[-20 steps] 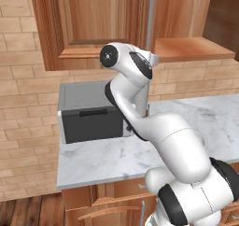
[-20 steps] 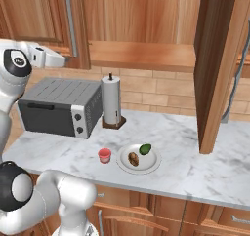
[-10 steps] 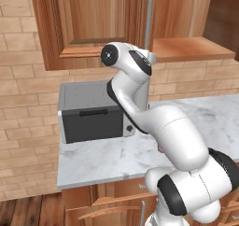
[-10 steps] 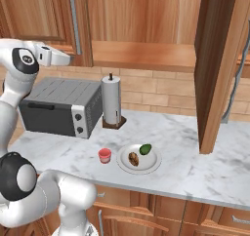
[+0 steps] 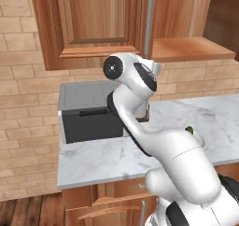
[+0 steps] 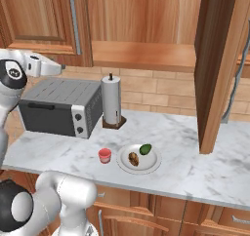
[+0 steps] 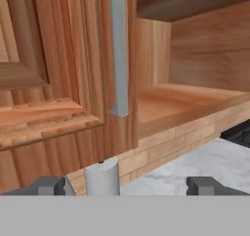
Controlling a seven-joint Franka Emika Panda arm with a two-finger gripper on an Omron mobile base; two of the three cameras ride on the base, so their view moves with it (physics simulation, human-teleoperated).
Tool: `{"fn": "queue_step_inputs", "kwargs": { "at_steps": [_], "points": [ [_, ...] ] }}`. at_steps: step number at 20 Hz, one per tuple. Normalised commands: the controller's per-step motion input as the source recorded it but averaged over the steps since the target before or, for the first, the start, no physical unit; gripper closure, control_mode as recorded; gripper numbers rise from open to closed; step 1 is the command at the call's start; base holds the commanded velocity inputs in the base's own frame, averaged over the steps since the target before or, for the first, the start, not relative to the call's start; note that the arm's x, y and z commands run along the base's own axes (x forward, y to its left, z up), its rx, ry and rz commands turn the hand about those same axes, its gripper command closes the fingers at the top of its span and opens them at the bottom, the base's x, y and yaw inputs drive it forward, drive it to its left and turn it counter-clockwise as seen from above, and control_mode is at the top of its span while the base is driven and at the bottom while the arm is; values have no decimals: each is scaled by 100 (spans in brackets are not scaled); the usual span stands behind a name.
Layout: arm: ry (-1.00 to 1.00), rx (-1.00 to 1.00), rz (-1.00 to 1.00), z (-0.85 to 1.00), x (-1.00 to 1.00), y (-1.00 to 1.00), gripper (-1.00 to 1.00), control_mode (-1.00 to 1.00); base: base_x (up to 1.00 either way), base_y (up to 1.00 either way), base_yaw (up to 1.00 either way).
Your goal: Pick the avocado and bread from the counter and place them on the plate. Then pick the jam from the cabinet and place it next to the plate. Lastly close the cabinet door.
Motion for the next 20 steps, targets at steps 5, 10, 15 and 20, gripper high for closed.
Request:
{"fn": "queue_step_inputs", "kwargs": {
  "at_steps": [5, 10, 15, 20],
  "points": [
    [-4, 3, 5, -26, -100, -5, -100, -100, 0, 0, 0],
    [-13, 11, 1, -9, -100, -35, -100, -100, 0, 0, 0],
    [-17, 14, -1, 1, -98, -52, -100, -100, 0, 0, 0],
    [-15, 12, -2, 6, -85, -61, -100, -100, 0, 0, 0]
  ]
}}
